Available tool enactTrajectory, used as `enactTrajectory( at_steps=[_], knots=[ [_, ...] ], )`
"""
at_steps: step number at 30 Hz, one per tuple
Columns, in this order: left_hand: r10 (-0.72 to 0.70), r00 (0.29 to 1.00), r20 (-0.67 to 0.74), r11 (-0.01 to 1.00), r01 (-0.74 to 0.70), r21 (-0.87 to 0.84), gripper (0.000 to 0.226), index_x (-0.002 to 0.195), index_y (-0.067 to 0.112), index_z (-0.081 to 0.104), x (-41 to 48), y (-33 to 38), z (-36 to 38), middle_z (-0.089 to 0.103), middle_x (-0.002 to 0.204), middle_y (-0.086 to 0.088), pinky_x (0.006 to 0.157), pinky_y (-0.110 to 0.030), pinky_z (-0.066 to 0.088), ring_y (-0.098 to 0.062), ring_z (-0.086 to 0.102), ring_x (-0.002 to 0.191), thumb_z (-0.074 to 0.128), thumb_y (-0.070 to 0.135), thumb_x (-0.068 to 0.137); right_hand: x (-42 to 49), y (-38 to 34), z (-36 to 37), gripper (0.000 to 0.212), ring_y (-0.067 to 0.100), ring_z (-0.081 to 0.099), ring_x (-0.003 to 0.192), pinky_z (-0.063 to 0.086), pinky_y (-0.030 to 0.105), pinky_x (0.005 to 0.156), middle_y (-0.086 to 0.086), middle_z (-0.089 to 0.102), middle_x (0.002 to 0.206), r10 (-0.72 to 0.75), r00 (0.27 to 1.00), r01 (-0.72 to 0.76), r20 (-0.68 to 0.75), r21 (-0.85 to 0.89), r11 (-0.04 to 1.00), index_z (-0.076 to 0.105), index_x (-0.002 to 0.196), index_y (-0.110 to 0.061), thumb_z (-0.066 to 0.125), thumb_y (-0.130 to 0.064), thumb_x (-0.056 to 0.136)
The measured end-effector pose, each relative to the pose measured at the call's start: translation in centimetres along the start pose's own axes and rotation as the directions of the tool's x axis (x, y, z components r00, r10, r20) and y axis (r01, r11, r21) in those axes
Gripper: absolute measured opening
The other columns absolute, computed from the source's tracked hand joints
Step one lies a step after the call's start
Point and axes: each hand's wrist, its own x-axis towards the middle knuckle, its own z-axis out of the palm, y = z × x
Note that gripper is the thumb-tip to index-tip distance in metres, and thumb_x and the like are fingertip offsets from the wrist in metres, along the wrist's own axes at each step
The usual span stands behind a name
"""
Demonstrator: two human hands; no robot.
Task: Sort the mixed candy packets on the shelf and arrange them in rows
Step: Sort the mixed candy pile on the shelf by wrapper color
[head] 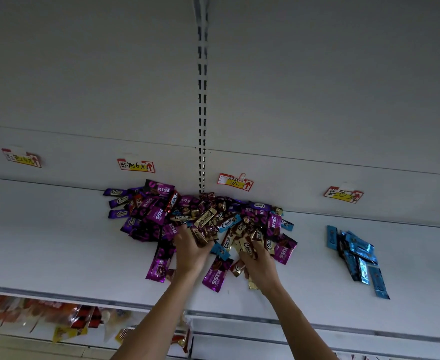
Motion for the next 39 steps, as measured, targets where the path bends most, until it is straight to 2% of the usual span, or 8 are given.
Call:
enactTrajectory(
  at_steps=[4,12,16,19,22,29,33,39],
  knots=[
    [-0.012,1.000,-0.003,0.999,0.012,0.041,0.064,0.139,0.003,0.024,-0.3,0.4,0.3,0.035,0.135,-0.021,0.079,-0.021,0.036,-0.028,0.042,0.118,0.060,0.005,0.086,-0.2,0.2,-0.4,0.026,0.014,0.049,0.052,0.039,0.021,0.043,0.006,0.062,0.078,0.008,1.000,-0.008,0.005,0.007,1.000,0.050,0.118,-0.010,0.050,-0.012,0.093],
    [0.092,0.995,-0.048,0.994,-0.089,0.060,0.050,0.140,0.011,0.030,-0.9,0.0,-0.5,0.036,0.137,-0.017,0.082,-0.019,0.037,-0.025,0.046,0.119,0.044,-0.001,0.093,-1.5,-0.1,-0.4,0.054,0.004,0.053,0.050,0.044,0.017,0.042,0.000,0.057,0.107,-0.133,0.991,0.133,0.003,-0.027,0.991,0.041,0.134,-0.026,0.063,-0.014,0.087],
    [0.115,0.984,-0.139,0.984,-0.132,-0.123,0.043,0.127,0.019,0.050,-1.1,-0.4,-1.7,0.053,0.124,-0.011,0.077,-0.028,0.045,-0.020,0.054,0.102,0.035,-0.003,0.093,-1.8,0.1,-0.4,0.043,0.009,0.056,0.056,0.045,0.019,0.043,-0.003,0.057,0.106,-0.150,0.988,0.147,-0.028,-0.075,0.986,0.046,0.132,-0.022,0.058,-0.016,0.091],
    [0.018,0.999,-0.049,0.924,-0.035,-0.382,0.039,0.114,0.020,0.056,-1.4,-0.7,-2.6,0.058,0.079,-0.013,0.044,-0.024,0.040,-0.017,0.050,0.057,0.028,-0.001,0.094,-1.9,0.3,-0.2,0.038,0.018,0.061,0.080,0.052,0.028,0.062,0.000,0.061,0.110,-0.147,0.987,0.142,-0.066,-0.074,0.987,0.048,0.127,-0.020,0.058,-0.020,0.091],
    [-0.036,0.998,0.047,0.840,0.056,-0.539,0.019,0.107,0.016,0.056,-1.7,-1.0,-3.5,0.053,0.069,-0.005,0.037,-0.018,0.033,-0.009,0.042,0.047,0.040,0.013,0.098,-2.2,0.4,-0.1,0.025,0.012,0.057,0.076,0.047,0.022,0.062,0.002,0.064,0.106,-0.113,0.990,0.112,-0.089,-0.019,0.994,0.052,0.114,-0.025,0.059,-0.022,0.090],
    [0.321,0.943,0.088,0.947,-0.320,-0.020,0.032,0.120,0.021,0.050,-4.0,-1.7,-6.0,0.057,0.111,0.003,0.075,-0.024,0.043,-0.013,0.055,0.088,0.054,0.011,0.090,-5.0,-0.6,-0.1,0.029,0.010,0.056,0.085,0.040,0.004,0.062,-0.003,0.063,0.101,-0.152,0.971,0.142,-0.186,-0.069,0.988,0.057,0.115,-0.015,0.063,-0.021,0.087],
    [0.375,0.908,0.187,0.921,-0.388,0.036,0.033,0.121,0.022,0.047,-7.4,-1.3,-7.3,0.053,0.105,-0.002,0.063,-0.012,0.042,-0.009,0.053,0.076,0.049,0.007,0.092,-10.3,-0.8,-0.8,0.032,0.007,0.057,0.064,0.047,0.017,0.054,-0.013,0.061,0.087,-0.167,0.950,0.143,-0.264,-0.108,0.984,0.050,0.120,-0.034,0.059,-0.025,0.091],
    [0.480,0.778,0.406,0.846,-0.533,0.023,0.036,0.128,0.025,0.041,-12.3,0.2,-6.3,0.047,0.112,0.006,0.060,-0.009,0.043,-0.006,0.052,0.075,0.045,0.012,0.095,-18.7,1.2,-2.1,0.031,0.011,0.057,0.064,0.050,0.027,0.061,-0.010,0.062,0.078,-0.095,0.900,0.083,-0.426,-0.046,0.995,0.048,0.110,-0.053,0.055,-0.030,0.091]
  ],
)
